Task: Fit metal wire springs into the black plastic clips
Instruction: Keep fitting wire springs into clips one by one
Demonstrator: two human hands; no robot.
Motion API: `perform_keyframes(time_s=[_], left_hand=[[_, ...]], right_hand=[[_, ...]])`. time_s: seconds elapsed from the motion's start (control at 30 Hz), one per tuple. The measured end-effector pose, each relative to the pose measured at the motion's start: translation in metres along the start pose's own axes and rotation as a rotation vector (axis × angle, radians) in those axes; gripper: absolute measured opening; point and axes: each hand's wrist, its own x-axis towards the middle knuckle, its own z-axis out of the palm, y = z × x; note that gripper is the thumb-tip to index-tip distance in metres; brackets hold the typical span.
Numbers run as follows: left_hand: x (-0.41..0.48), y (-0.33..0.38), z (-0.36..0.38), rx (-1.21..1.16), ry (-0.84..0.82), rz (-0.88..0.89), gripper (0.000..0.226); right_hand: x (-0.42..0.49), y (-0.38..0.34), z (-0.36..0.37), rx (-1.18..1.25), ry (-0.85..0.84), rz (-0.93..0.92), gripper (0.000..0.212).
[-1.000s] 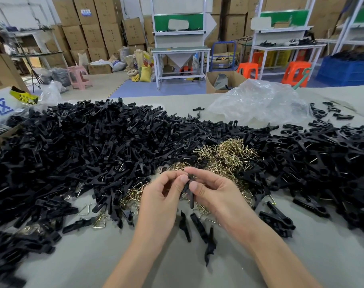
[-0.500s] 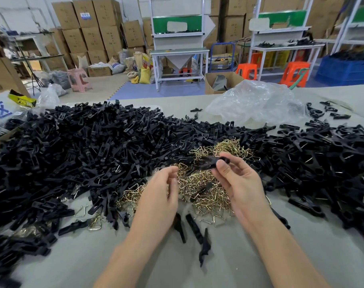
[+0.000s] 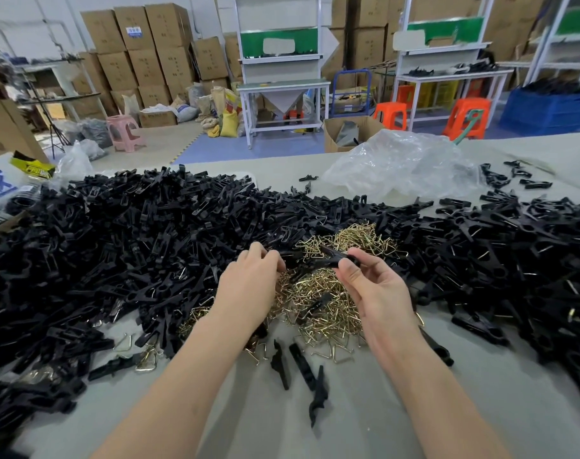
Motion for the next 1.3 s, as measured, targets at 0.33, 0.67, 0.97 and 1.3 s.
perform_keyframes(time_s=[0.33,0.67,0.97,1.3], left_hand=[[-0.059,0.017,-0.023,-1.091,0.275,-0.362,0.008],[-0.066,0.012,-0.021,-1.336,0.061,-0.4,0.013],[-0.068,0.012,-0.023,-1.371,0.028,-0.394,0.014],[-0.068,0.014,-0.028,-1.495,-0.065,-0.408,0.015]], right_hand=[[-0.009,0.005,0.007,-0.34,-0.197,-0.046,0.023],[-0.016,0.003,0.014,-0.474,-0.351,-0.033,0.026],[-0.016,0.003,0.014,-0.465,-0.394,-0.044,0.027],[-0.017,0.001,0.014,-0.442,-0.389,-0.051,0.027]])
